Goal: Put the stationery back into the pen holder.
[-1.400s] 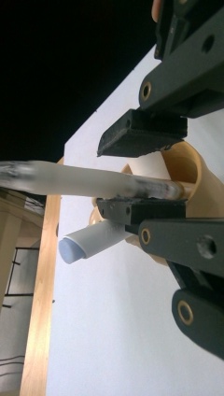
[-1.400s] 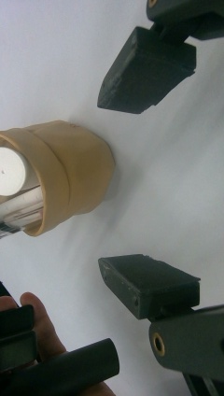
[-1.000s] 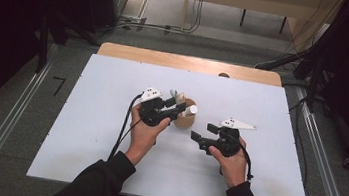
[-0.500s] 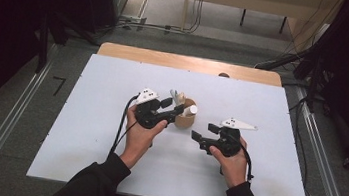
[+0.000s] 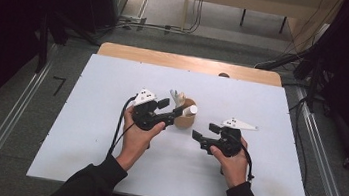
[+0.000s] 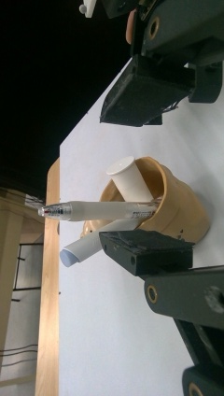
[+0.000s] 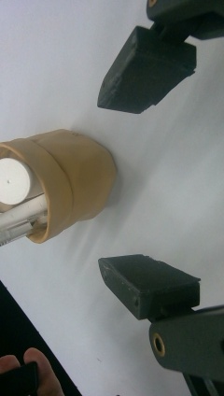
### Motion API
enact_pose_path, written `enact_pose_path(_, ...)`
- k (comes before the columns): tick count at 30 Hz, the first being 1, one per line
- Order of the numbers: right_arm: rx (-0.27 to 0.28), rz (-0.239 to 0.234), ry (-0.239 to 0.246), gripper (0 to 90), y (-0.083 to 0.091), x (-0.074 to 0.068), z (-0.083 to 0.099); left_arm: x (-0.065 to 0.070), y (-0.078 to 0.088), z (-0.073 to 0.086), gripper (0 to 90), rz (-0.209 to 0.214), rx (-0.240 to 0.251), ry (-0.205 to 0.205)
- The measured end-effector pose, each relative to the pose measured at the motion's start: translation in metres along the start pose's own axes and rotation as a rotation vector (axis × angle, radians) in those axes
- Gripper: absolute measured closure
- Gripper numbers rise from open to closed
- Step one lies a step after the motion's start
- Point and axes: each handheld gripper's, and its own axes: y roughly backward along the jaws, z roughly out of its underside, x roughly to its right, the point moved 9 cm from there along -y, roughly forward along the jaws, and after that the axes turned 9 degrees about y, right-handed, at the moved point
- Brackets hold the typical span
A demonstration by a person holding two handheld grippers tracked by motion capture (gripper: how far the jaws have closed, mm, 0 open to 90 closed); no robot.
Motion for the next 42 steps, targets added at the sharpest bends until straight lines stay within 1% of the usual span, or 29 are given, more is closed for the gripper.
enact_pose_path(11, 0.01, 0.014, 0.0, 18.3, 0.003, 0.002, -0.001, -0.004, 0.012, 0.003, 31.1, -0.008, 0.001, 0.004)
enact_pose_path(16, 0.009, 0.021, 0.002, 18.2, 0.004, 0.003, -0.001, -0.007, 0.014, 0.006, 28.3, -0.01, -0.003, 0.009)
enact_pose_path(18, 0.009, 0.022, 0.003, 18.2, 0.005, 0.003, -0.001, -0.009, 0.015, 0.007, 27.2, -0.018, -0.005, 0.009)
enact_pose_path(25, 0.017, 0.034, -0.002, 18.2, 0.008, 0.006, -0.002, -0.015, 0.018, 0.01, 26.1, -0.026, -0.009, 0.015)
enact_pose_path(29, 0.022, 0.043, -0.005, 18.1, 0.011, 0.009, -0.002, -0.018, 0.023, 0.015, 25.6, -0.031, -0.015, 0.011)
enact_pose_path(33, 0.025, 0.051, -0.004, 18.1, 0.014, 0.011, -0.002, -0.025, 0.027, 0.021, 23.3, -0.044, -0.03, 0.009)
enact_pose_path(35, 0.025, 0.055, -0.003, 18.1, 0.015, 0.012, -0.001, -0.029, 0.03, 0.023, 23.1, -0.059, -0.033, 0.016)
enact_pose_path(39, 0.025, 0.059, -0.007, 18.0, 0.016, 0.013, 0.0, -0.035, 0.033, 0.025, 22.2, -0.066, -0.038, 0.03)
enact_pose_path(42, 0.027, 0.063, -0.009, 18.0, 0.018, 0.014, 0.0, -0.037, 0.035, 0.025, 21.4, -0.072, -0.038, 0.027)
